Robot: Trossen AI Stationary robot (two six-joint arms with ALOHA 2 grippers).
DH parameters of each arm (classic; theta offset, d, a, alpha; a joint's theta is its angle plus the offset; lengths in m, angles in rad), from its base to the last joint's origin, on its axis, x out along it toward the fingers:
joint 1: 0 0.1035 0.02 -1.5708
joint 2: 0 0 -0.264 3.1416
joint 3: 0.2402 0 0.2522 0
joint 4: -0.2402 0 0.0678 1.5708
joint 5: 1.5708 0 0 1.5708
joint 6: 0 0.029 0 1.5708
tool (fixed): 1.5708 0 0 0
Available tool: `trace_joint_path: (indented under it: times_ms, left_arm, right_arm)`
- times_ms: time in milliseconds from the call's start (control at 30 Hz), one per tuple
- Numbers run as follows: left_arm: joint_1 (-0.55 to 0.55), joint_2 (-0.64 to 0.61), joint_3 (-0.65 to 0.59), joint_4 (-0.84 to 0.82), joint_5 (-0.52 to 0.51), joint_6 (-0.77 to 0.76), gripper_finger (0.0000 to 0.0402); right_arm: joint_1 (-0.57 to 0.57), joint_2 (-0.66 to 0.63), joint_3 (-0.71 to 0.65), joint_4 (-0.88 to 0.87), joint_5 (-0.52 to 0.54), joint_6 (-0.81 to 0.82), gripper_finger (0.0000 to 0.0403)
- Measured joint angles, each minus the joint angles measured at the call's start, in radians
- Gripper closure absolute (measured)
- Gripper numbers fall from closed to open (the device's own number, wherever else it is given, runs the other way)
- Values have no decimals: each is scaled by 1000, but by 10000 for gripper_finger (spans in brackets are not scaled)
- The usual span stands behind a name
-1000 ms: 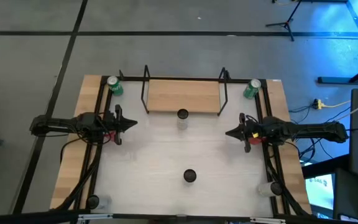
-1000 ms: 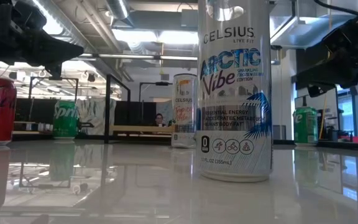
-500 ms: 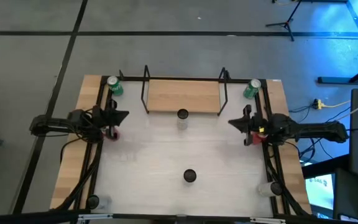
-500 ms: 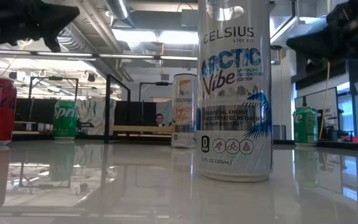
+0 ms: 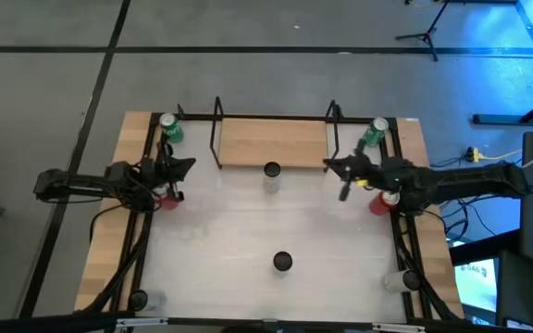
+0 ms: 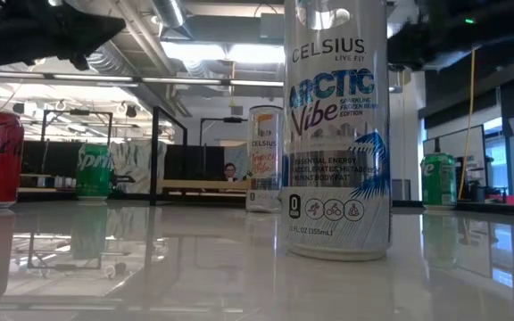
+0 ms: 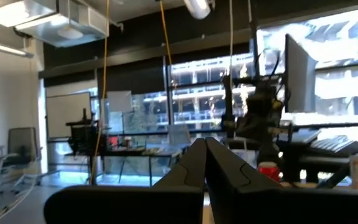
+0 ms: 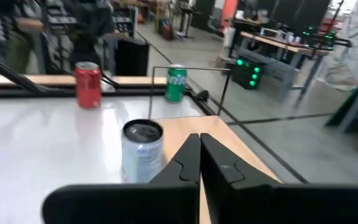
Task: Place canned beverage on shelf
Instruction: Put the top white and yellow soda can on the shelf
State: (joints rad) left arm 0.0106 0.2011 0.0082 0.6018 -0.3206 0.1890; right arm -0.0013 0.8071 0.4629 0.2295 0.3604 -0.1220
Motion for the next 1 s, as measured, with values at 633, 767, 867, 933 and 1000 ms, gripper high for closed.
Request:
trace_joint_path:
  times_ms: [633,767,867,933,1000]
  left_arm:
    - [57,55,0,55,98,-29,401]
    - [57,55,0,23,105,-63,401]
    - [57,55,0,16,103,-77,401]
    - [57,55,0,17,103,-83,401]
    - [57,55,0,18,102,-83,401]
  right_arm:
    - [-101,577,678,-533,-255,-9,219]
    - [-130,673,804,-641,-328,19,123]
    - [-133,733,849,-657,-328,12,65]
    - [-130,763,866,-643,-305,7,36]
    - [-130,781,877,-645,-279,-20,14]
